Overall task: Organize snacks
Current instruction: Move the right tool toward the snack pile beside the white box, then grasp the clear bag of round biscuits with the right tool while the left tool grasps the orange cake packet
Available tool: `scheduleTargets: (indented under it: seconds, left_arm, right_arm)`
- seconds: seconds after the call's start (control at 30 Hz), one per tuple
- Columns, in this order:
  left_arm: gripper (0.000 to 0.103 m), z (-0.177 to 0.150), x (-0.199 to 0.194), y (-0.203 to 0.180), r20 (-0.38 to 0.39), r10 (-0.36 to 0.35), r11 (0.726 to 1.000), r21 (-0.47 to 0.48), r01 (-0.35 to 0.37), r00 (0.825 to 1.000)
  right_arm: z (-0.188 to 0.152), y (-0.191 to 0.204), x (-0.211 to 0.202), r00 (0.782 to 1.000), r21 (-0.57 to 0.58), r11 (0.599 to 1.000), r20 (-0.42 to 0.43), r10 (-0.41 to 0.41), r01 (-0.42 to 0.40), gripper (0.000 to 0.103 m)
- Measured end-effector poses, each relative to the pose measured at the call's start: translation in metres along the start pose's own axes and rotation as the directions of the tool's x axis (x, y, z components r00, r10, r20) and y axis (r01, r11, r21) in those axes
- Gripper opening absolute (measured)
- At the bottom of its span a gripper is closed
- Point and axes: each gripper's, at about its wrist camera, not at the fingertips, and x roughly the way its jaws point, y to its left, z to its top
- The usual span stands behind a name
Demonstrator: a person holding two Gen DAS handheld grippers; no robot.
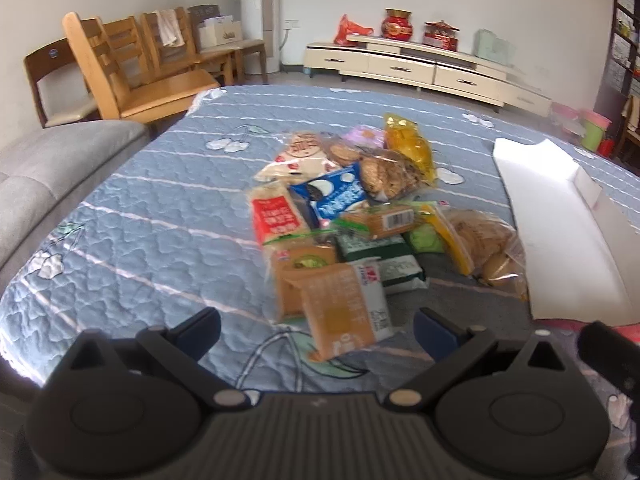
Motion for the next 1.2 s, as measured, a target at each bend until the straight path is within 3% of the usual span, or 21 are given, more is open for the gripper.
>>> scheduleTargets:
  seconds: [0.73, 0.8, 0.87, 0.93, 0.97, 1.0, 1.2]
  left_arm:
    - [0.101, -0.003, 0.028, -0.008, -0.046, 0.028, 0.999, -0.025, -0.030, 0.999]
    - [0.094, -0.004, 0.033, -0.009, -0.043, 0.030, 0.999, -0.022, -0.031, 0.999]
    - [0.077, -0.004, 0.038, -0.007, -0.047, 0.010, 1.000, -0.025, -0.011, 0.999]
    - [0.069, -0.004, 0.040, -0.006, -0.039, -0.003, 1.000, -0.025, 0.002, 0.999]
    - [0.056, -0.004, 0.039, -0.005, -0.031, -0.001, 1.000, -0.016, 0.000, 1.000]
    - [0.050, -0.004, 0.039, -0.004, -0.024, -0.001, 1.000, -0.007, 0.001, 1.000]
    - [0.047, -0.005, 0.036, 0.010, -0.026, -0.051, 0.999, -0.015, 0.051, 0.998]
  right_arm:
    - [0.003, 0.005, 0.017, 1.000, -0.056, 0.998, -0.026, -0.011, 0.010, 0.103]
    - [0.005, 0.005, 0.023, 0.999, -0.079, 0.997, -0.036, -0.014, 0.011, 0.103]
    - [0.008, 0.005, 0.030, 0.999, -0.110, 0.994, -0.046, -0.011, 0.006, 0.103]
    - [0.010, 0.008, 0.040, 0.998, -0.148, 0.989, -0.062, -0.009, 0.000, 0.103]
    - [0.012, 0.009, 0.045, 0.997, -0.170, 0.986, -0.073, -0.008, -0.004, 0.103]
    - [0.014, 0.011, 0.051, 0.996, -0.190, 0.982, -0.084, -0.001, -0.014, 0.103]
    - [0.018, 0.030, 0.089, 0.985, -0.318, 0.946, -0.171, 0.017, -0.072, 0.103]
